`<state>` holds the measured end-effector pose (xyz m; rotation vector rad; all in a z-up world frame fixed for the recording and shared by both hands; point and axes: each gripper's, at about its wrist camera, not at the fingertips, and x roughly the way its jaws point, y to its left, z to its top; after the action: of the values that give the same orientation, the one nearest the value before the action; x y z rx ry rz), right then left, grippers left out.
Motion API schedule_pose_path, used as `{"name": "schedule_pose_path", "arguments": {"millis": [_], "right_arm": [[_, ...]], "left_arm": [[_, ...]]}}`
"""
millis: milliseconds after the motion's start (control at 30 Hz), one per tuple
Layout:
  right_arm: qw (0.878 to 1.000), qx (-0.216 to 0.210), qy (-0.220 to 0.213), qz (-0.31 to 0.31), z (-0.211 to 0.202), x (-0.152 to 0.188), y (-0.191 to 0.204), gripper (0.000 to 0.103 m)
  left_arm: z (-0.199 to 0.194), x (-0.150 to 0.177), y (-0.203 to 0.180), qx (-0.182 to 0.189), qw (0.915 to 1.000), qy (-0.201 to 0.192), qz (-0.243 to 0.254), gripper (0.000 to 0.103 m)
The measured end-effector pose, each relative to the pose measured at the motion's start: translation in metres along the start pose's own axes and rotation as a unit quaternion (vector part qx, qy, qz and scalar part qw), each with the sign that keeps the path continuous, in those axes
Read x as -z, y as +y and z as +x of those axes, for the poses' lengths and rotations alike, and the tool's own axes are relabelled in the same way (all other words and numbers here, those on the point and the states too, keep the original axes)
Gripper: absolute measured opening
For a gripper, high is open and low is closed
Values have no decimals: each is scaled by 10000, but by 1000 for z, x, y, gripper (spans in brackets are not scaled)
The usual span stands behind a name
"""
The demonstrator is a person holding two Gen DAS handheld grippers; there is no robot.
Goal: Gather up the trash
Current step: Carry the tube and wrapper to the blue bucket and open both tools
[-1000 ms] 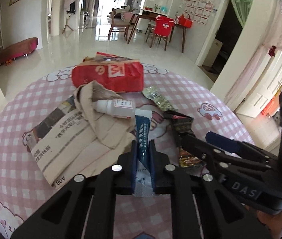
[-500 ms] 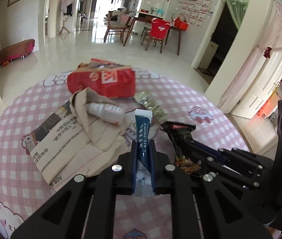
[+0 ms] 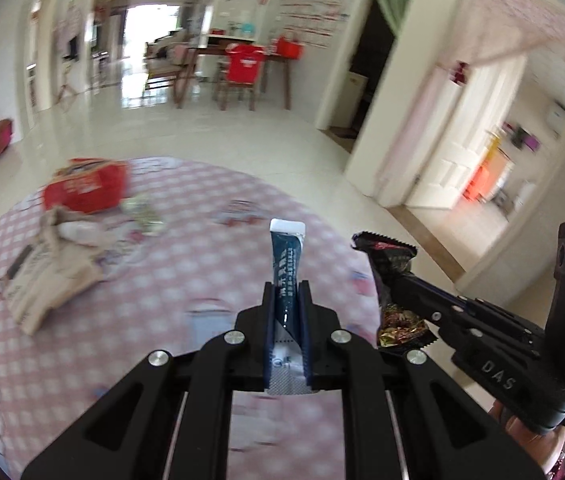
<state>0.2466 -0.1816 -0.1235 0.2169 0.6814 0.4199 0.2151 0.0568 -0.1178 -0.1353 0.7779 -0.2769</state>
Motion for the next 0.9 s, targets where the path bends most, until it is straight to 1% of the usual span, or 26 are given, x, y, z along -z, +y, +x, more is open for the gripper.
{"name": "schedule_pose_path", "arguments": {"millis": [33, 100, 267, 400, 467, 600, 700, 733, 800, 833, 867, 900], "right_arm": [[10000, 26, -50, 77, -9, 3, -8, 8], [9992, 93, -209, 342, -38, 14, -35, 8], [9936, 413, -529, 913, -92, 44, -93, 8], [9851, 745, -750, 1359, -127, 68, -139, 8], [9784, 950, -876, 1612, -144, 80, -163, 8], [9659, 1268, -1064, 1989, -165, 99, -199, 8], [9575, 1396, -1178, 2234, -178, 112, -221, 8], [9538, 1469, -1221, 2320, -182, 116, -230, 8], [9505, 1571, -1211, 2393, -185, 123, -240, 8], [9479, 1618, -1208, 2465, -187, 126, -247, 8], [9468, 1640, -1192, 2498, -192, 131, -252, 8], [9461, 1656, -1159, 2531, -192, 133, -256, 8]], "left_arm": [[1, 2, -13, 80, 9999, 37, 90, 11], [7, 8, -44, 260, 9992, 131, 268, 11], [32, 28, -124, 683, 9934, 483, 781, 11], [55, 43, -178, 871, 9855, 767, 1236, 11], [73, 50, -208, 1056, 9795, 978, 1409, 11], [103, 59, -248, 1254, 9712, 1234, 1604, 11], [124, 62, -273, 1423, 9660, 1345, 1689, 12], [130, 62, -279, 1471, 9648, 1370, 1696, 14], [142, 64, -288, 1472, 9633, 1501, 1670, 43], [146, 65, -290, 1401, 9649, 1511, 1631, 68], [148, 67, -291, 1292, 9675, 1469, 1603, 72], [149, 68, -292, 1246, 9681, 1438, 1629, 72]]}}
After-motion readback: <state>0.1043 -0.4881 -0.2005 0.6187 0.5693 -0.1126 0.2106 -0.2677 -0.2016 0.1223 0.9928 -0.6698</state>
